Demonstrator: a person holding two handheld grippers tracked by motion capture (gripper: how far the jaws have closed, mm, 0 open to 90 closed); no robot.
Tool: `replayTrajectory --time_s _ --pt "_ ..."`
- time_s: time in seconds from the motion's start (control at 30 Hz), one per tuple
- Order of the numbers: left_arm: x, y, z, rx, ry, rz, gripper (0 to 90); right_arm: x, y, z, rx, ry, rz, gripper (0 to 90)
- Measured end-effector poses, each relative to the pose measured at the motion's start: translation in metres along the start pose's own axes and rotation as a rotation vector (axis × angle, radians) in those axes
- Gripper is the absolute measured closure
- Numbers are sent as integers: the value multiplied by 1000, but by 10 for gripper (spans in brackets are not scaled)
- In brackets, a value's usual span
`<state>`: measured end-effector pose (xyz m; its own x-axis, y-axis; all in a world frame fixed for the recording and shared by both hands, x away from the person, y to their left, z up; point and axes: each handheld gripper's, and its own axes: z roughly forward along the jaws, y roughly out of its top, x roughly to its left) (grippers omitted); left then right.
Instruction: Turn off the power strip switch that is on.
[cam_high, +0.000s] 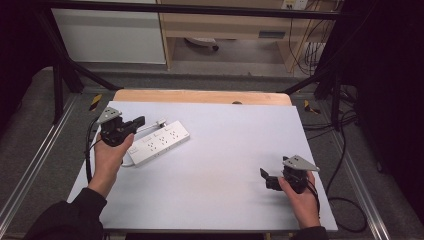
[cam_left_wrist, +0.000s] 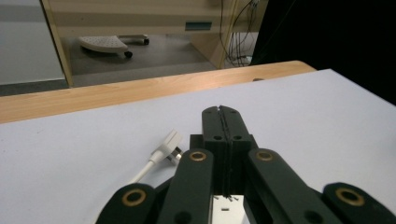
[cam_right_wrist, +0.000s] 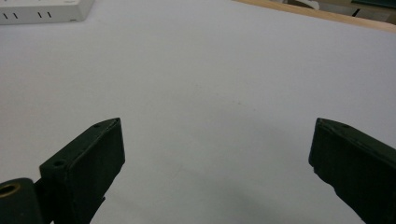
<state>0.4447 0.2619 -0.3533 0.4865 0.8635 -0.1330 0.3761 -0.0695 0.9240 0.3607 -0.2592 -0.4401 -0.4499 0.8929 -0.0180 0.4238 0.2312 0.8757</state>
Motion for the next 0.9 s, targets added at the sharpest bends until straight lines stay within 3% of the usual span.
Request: replayTrajectory --time_s 0.2,0.57,0.9 --pt "7 1 7 24 9 -22 900 1 1 0 -3 -2 1 39" --pt "12 -2 25 84 27 -21 900 1 1 0 4 5 2 40" --pt "13 -9 36 149 42 21 900 2 1 -2 -7 9 5 41"
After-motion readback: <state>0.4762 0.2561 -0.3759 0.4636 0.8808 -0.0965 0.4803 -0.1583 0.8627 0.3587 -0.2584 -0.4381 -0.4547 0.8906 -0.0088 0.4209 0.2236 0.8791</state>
